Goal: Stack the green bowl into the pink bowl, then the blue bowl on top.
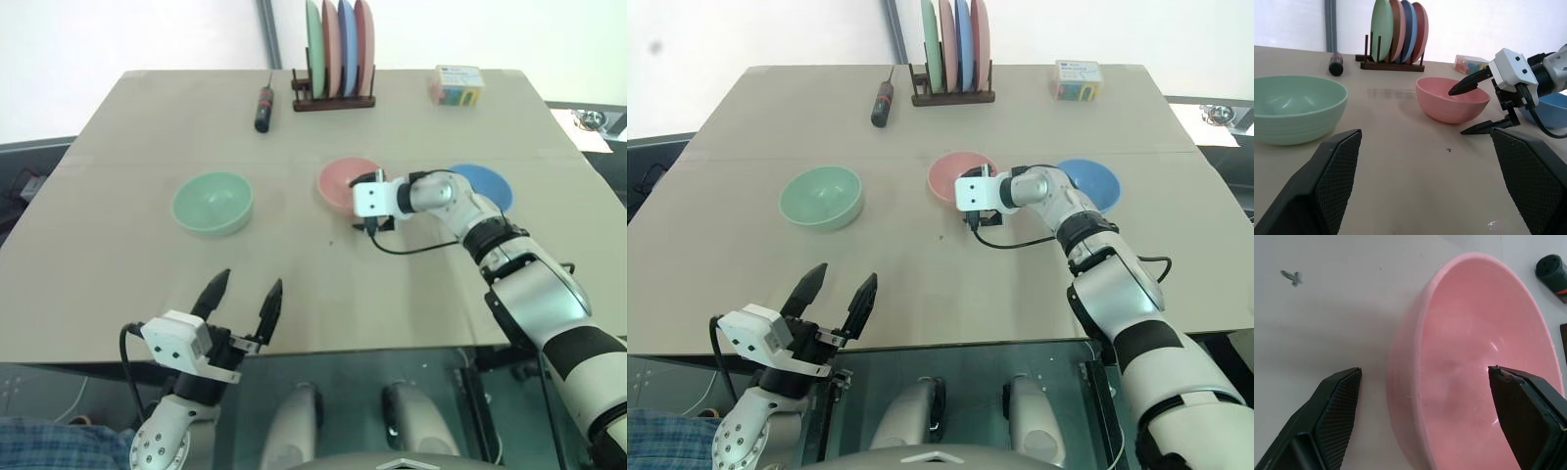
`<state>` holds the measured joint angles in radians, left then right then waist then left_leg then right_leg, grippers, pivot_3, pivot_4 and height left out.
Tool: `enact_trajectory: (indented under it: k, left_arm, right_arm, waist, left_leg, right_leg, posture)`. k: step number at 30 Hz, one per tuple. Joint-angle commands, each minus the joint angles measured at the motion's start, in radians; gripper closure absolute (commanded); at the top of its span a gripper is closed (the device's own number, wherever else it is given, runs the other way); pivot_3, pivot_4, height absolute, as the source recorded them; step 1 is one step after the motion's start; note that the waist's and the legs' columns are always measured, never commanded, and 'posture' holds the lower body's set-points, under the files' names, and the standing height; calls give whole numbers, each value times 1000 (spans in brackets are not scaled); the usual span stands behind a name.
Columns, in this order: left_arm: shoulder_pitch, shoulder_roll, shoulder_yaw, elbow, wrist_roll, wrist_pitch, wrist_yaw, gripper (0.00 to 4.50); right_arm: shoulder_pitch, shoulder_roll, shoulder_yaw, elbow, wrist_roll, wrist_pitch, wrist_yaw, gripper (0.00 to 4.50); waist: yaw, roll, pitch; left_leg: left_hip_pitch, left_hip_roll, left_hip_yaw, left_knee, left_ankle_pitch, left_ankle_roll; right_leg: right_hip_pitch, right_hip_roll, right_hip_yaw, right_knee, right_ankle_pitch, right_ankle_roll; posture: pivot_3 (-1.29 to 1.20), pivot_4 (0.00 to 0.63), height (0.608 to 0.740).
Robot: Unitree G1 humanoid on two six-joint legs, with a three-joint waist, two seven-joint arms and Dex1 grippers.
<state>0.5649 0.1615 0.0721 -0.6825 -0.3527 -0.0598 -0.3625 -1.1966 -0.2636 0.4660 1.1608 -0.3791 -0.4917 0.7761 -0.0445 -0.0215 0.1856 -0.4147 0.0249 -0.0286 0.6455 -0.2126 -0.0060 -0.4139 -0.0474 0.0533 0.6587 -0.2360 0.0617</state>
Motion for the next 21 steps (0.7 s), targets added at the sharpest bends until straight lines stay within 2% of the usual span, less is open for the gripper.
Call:
enact_trajectory:
  k: [1, 11, 12, 14, 15, 21]
  left_arm:
    - [-5, 8, 6, -13, 2, -23, -1, 27]
    - [-18, 22, 7, -2, -4, -23, -10, 27]
    - [-20, 24, 6, -2, -5, -23, -11, 0]
    - [-22, 26, 2, -2, -6, -25, -13, 0]
    - [-23, 26, 1, -2, -6, -26, -14, 0]
    - [-21, 27, -6, 3, -6, -37, -19, 0]
  right_arm:
    - [-26, -5, -26, -1, 6, -26, 2, 141]
    - [-27, -15, -35, 9, -2, -8, 9, 141]
    - [-25, -18, -35, 7, 0, -15, 20, 645]
    - [-23, -21, -37, 5, 2, -20, 28, 1163]
    - [-23, -22, -38, 5, 2, -18, 28, 1851]
    - [-29, -24, -42, 7, 2, -6, 28, 4372]
  waist:
    - [0, 0, 0]
    - [0, 0, 0]
    - [0, 0, 0]
    - [0, 0, 0]
    - [0, 0, 0]
    - [0, 0, 0]
  left_leg:
    - [0, 0, 0, 0, 0, 0]
    - [0, 0, 0, 0, 0, 0]
    - [0, 0, 0, 0, 0, 0]
    - [0, 0, 0, 0, 0, 0]
    - [0, 0, 0, 0, 0, 0]
    - [0, 0, 0, 0, 0, 0]
  right_leg:
    - [0, 0, 0, 0, 0, 0]
    - [0, 0, 0, 0, 0, 0]
    - [0, 0, 0, 0, 0, 0]
    - [0, 0, 0, 0, 0, 0]
    - [0, 0, 0, 0, 0, 0]
    - [0, 0, 0, 0, 0, 0]
  posture:
    - [0, 150, 740]
    - [0, 150, 740]
    - [0, 150, 740]
    - [0, 150, 740]
    - [0, 150, 740]
    - [0, 150, 740]
